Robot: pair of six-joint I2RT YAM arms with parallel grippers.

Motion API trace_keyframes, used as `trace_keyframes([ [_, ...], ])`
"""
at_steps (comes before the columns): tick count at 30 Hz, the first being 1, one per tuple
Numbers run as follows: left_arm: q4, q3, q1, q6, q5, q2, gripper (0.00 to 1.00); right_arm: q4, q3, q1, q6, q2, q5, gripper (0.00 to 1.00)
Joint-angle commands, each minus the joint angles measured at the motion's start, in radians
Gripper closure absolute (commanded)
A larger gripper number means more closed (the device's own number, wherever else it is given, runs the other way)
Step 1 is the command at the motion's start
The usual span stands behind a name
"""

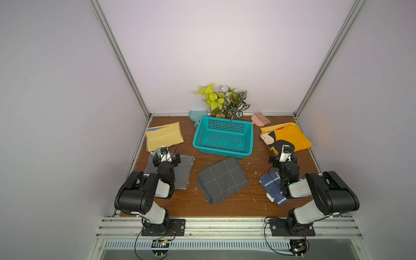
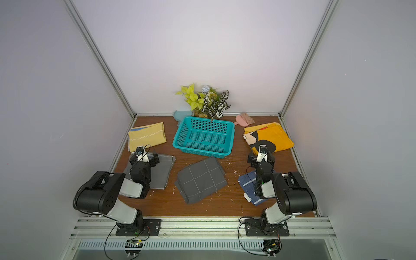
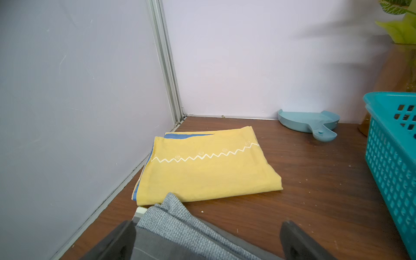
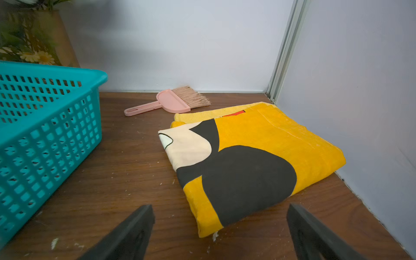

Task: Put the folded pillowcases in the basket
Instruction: Pick up the pillowcase from the center of the board.

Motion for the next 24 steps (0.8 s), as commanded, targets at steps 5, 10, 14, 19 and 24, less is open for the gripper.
trace_keyframes([
  [5,0.018,0.011,0.012,-0.004,0.012,0.005,0.01,0.005,0.031,-0.018,0.012,-0.004,-0.037,0.0],
  [10,0.003,0.019,0.018,-0.008,0.021,0.009,0.01,-0.004,0.034,-0.031,0.015,-0.005,-0.058,0.0],
  [14,0.0,0.016,0.029,-0.015,0.043,0.002,0.01,-0.001,0.033,-0.031,0.014,-0.005,-0.058,0.0],
  [19,0.003,0.012,0.029,-0.014,0.046,-0.002,0.01,-0.001,0.031,-0.031,0.014,-0.005,-0.059,0.0],
  [24,-0.29,0.115,-0.022,0.027,-0.061,-0.172,0.01,-0.331,0.16,-0.021,0.016,-0.146,-0.015,0.0],
])
